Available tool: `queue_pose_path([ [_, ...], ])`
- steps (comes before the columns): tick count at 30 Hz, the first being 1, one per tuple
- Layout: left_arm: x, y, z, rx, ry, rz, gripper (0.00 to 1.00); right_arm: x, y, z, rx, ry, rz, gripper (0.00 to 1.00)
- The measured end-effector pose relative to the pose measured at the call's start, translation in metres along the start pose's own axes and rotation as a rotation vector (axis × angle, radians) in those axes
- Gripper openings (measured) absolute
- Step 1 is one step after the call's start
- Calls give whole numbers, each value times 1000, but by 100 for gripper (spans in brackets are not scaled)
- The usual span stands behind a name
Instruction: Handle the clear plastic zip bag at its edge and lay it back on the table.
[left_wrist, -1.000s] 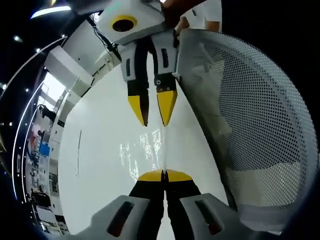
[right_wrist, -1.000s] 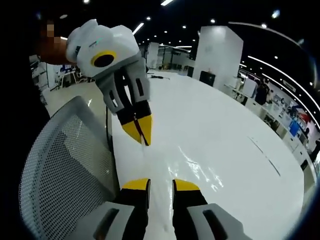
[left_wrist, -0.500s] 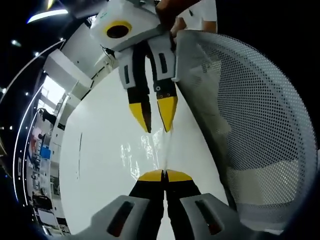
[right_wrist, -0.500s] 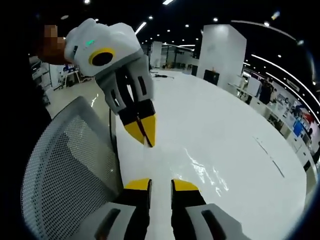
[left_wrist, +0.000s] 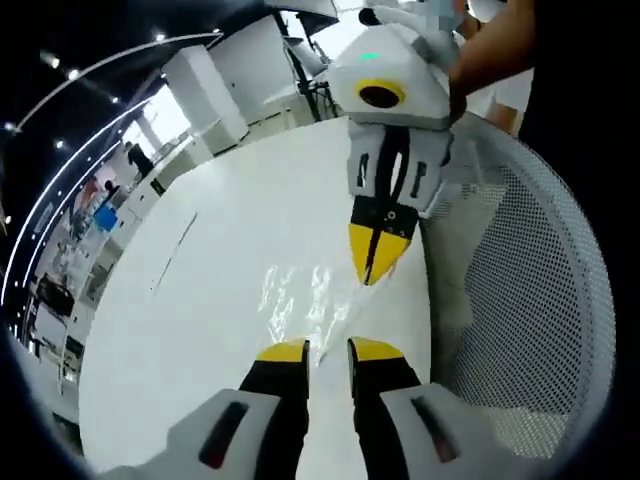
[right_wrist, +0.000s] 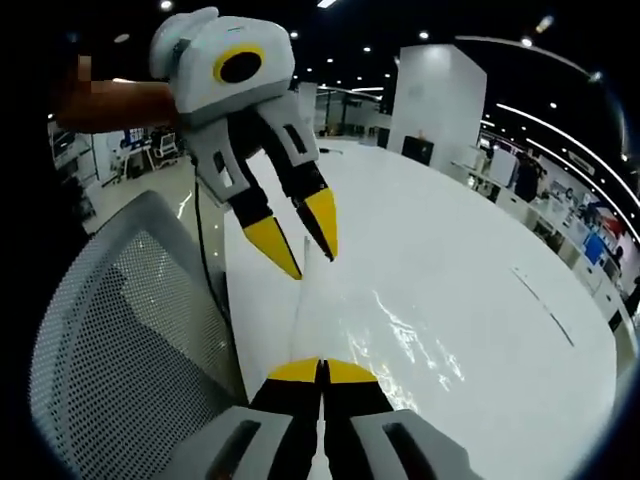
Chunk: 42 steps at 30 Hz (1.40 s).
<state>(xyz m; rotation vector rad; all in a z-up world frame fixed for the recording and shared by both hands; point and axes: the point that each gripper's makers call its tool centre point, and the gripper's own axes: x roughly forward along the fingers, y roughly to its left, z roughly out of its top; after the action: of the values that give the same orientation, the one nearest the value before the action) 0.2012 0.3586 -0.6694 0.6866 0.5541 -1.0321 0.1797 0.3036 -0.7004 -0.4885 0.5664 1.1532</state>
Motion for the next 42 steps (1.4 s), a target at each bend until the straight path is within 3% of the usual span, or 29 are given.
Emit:
queue_pose_path([
  [3, -5, 5, 1, -87, -11, 46, 22, 1, -3, -1, 10, 1, -16, 0],
  [7, -8, 2, 7, -342, -48, 72, 30, 0, -9, 1, 35, -13, -50, 0],
  [12, 0, -6, 6, -624, -91, 45, 28, 0, -14, 7, 44, -35, -86, 0],
  [15, 5, -11, 4, -678, -82, 33, 30, -1, -14, 11, 44, -45, -105, 0],
  [19, 8, -12, 21, -826, -145, 17, 29, -2, -14, 15, 27, -54, -126, 0],
  [24, 11, -10, 20, -920, -154, 14, 28, -2, -15, 15, 20, -59, -142, 0],
  [26, 13, -5, 16, -934, -162, 30, 23, -1, -13, 16, 19, -61, -140, 0],
  [29, 14, 0, 21, -1018, -196, 30, 22, -1, -11, 16, -9, -57, -149, 0],
  [31, 17, -1, 22, -1033, -194, 21, 21, 0, -10, 17, -17, -54, -151, 0],
  [38, 25, -2, 21, -994, -167, 41, 6, -2, -13, 23, 0, -68, -165, 0],
  [40, 25, 0, 16, -938, -138, 71, 1, -3, -15, 25, 15, -76, -165, 0],
  [42, 28, 0, 10, -934, -114, 81, 0, -3, -18, 24, -2, -68, -176, 0],
])
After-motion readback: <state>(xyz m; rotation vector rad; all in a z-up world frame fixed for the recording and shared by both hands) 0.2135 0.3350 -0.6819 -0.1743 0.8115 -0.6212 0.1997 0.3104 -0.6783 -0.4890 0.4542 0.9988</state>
